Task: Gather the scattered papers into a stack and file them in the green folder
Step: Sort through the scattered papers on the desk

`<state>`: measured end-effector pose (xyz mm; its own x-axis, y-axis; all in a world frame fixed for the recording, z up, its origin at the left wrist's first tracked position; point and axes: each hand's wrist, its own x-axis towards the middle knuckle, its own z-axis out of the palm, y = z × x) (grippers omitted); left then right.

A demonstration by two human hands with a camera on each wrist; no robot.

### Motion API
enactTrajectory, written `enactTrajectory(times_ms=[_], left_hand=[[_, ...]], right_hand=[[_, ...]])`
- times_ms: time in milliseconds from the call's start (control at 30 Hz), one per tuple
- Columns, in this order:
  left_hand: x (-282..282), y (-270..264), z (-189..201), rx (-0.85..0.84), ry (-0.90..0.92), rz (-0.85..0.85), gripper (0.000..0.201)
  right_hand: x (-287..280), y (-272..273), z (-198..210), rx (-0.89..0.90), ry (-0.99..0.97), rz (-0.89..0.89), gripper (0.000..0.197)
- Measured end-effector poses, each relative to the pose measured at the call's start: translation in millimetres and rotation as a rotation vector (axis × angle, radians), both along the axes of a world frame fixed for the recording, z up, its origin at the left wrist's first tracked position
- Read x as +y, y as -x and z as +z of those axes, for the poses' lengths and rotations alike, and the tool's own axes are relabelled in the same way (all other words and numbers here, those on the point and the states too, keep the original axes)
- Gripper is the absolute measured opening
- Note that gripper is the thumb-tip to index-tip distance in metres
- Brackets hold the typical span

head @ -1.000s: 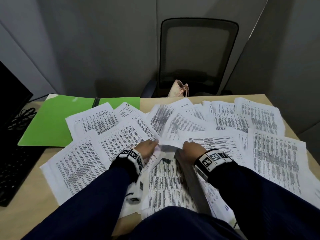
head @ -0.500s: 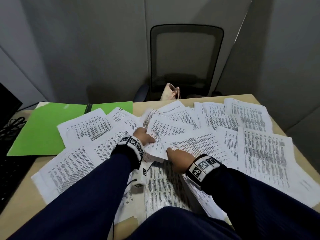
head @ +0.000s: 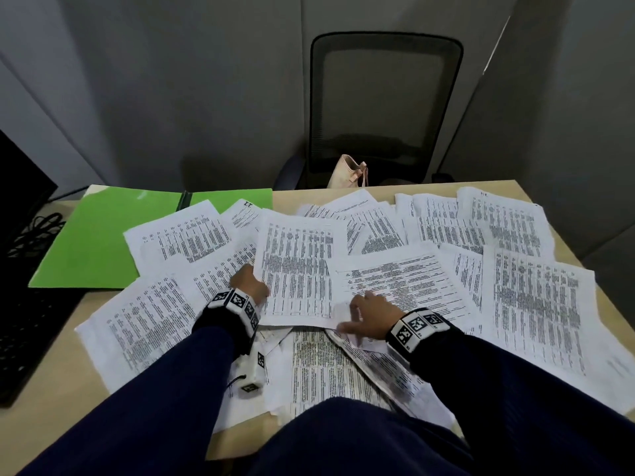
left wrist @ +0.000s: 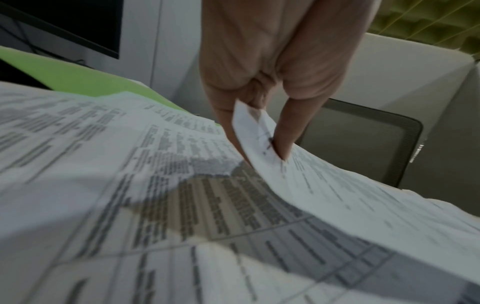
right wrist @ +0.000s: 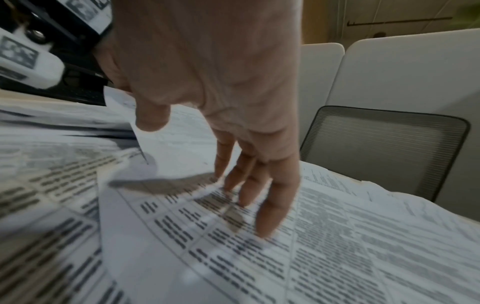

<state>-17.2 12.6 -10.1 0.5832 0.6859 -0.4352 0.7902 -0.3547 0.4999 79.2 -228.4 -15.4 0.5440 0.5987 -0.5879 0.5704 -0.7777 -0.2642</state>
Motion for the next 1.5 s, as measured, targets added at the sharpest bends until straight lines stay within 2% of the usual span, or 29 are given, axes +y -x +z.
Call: enactTrajectory(times_ms=[67,133,300,433,500,600,667,767,867,933,1033,1100,1167,1233,1267,1300,1333,1367,1400,1467,1500], left_hand=[[2.9,8.6,-3.7,0.006,-0.013,0.015,0.032],[6.4,16.7,-6.7,0.016,-0.026,0.046,0.033],[13.8,29.0,-7.8,0.03,-0.031,0.117,0.048],[16.2,32.8,-7.7,0.029,-0.013,0.116,0.041],[14.7,33.8,-8.4,0.028,-0.008,0.101,0.04],[9.7,34.4,-10.0,0.009,0.04,0.093,0.025],[6.4,33.3,-11.2,0.015,0.108,0.101,0.023],[-1.4,33.6,-8.4,0.016,0.213,0.094,0.022],[-11.2,30.0,-10.8,-0.027,0.281,0.043,0.06],[-20.5,25.7,-8.9,-0.079,0.336,0.018,0.074],[-33.1,22.7,-1.4,-0.179,0.441,0.019,0.08],[-36.3,19.3,2.7,-0.192,0.461,-0.007,0.077],[-34.7,15.3,2.8,-0.222,0.529,-0.03,0.064],[-31.9,13.5,2.5,-0.261,0.583,0.049,0.038],[-31.3,13.0,4.1,-0.283,0.639,0.114,0.027],[-29.0,12.3,1.3,-0.315,0.691,0.164,0.025],[-28.6,11.8,2.9,-0.33,0.716,0.19,0.026],[-29.7,10.8,3.6,-0.35,0.713,0.194,0.026],[-29.2,9.4,3.4,-0.356,0.688,0.189,0.03],[-30.5,7.1,4.1,-0.327,0.636,0.184,0.06],[-32.0,5.5,5.8,-0.317,0.626,0.186,0.074]], right_hand=[[-4.6,-5.1,-5.7,-0.123,0.06,-0.015,0.09],[-6.2,-3.2,-10.7,-0.159,0.105,-0.021,0.106],[-4.1,14.3,-18.8,-0.265,0.148,-0.004,0.112],[0.1,21.6,-21.2,-0.33,0.138,-0.033,0.094],[-0.8,20.8,-21.0,-0.342,0.145,0.008,0.082],[-6.1,12.0,-14.7,-0.373,0.09,0.07,0.048],[-9.0,1.1,-3.1,-0.344,-0.008,-0.032,0.033],[-12.8,-17.7,17.1,-0.222,-0.221,-0.444,0.027],[-3.7,-26.9,30.2,-0.156,-0.428,-0.743,0.025],[10.5,-23.4,37.8,-0.137,-0.536,-0.81,0.028],[34.7,-8.3,44.1,-0.018,-0.63,-0.778,0.032],[51.6,0.0,40.4,0.129,-0.656,-0.743,0.033],[66.6,8.1,33.5,0.448,-0.745,-0.789,0.033],[77.5,13.8,28.4,0.827,-0.804,-0.858,0.032],[80.5,14.6,25.9,0.934,-0.799,-0.862,0.036],[81.0,14.8,25.4,0.961,-0.788,-0.85,0.039],[81.0,13.3,23.7,0.925,-0.789,-0.83,0.039],[78.5,8.5,19.2,0.805,-0.785,-0.798,0.038],[75.2,2.5,16.4,0.611,-0.766,-0.762,0.035],[63.8,-15.4,9.6,0.182,-0.621,-0.695,0.035],[57.4,-25.7,6.3,0.023,-0.501,-0.694,0.04]])
